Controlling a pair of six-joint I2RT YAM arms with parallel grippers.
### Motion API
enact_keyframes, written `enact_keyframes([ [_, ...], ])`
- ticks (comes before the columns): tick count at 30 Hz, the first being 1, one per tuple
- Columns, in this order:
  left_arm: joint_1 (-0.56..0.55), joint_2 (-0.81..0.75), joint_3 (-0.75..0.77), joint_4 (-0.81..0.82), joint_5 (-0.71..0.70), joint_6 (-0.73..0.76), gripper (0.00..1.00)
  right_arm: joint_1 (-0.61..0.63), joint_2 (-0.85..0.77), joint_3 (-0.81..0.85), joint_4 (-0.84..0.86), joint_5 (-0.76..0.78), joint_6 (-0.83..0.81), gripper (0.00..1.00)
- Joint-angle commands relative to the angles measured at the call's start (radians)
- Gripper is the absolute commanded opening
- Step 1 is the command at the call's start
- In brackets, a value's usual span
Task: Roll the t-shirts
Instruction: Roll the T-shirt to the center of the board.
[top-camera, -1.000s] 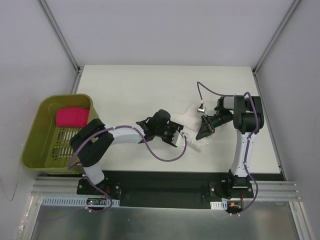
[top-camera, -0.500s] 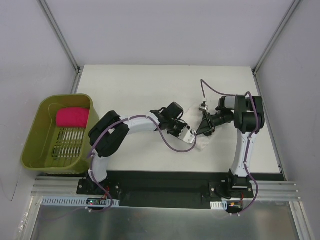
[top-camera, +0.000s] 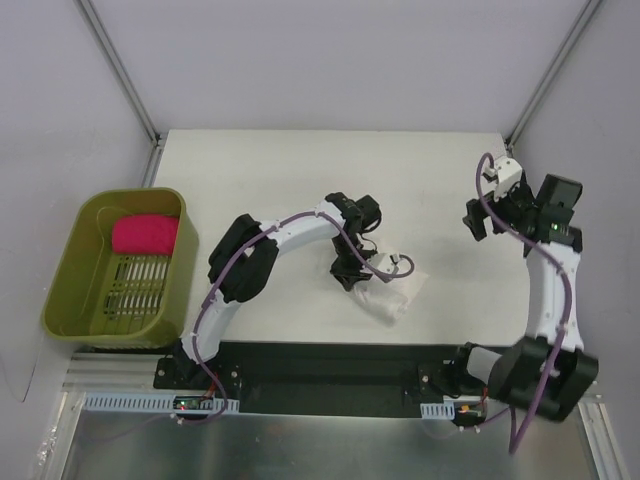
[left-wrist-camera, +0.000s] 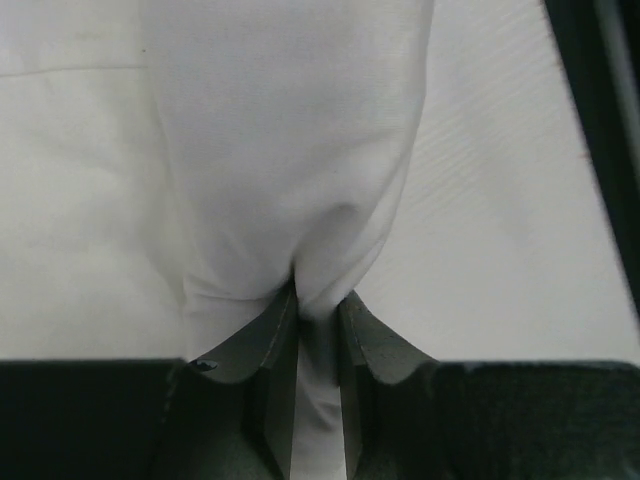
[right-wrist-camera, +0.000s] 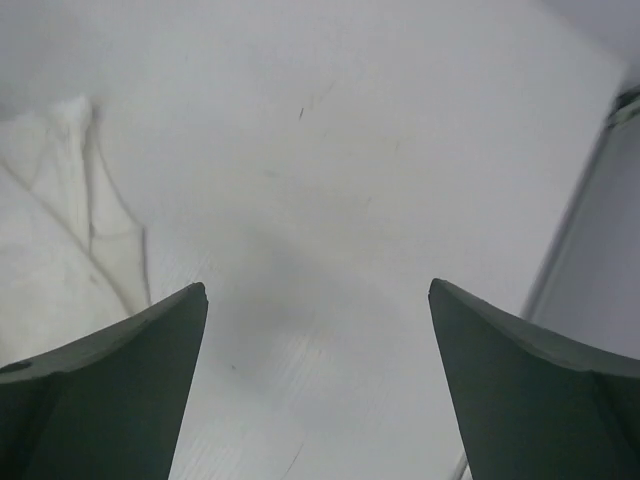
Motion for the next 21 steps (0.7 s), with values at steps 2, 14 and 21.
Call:
enact_keyframes([
  [2, 0.002, 0.073, 0.069, -0.3, 0.139, -0.189, 0.16, 0.093, -0.116, 0.03, 0.079, 0.001, 0.176, 0.96],
  [14, 0.133, 0.109, 0.081, -0.113, 0.248, -0.73, 0.14, 0.308, -0.583, -0.279, 0.006, 0.176, -0.184, 0.96],
  [21, 0.133, 0.141, 0.165, -0.109, 0.271, -0.751, 0.2, 0.503, -0.584, -0.402, -0.377, -0.005, -0.397, 0.99],
])
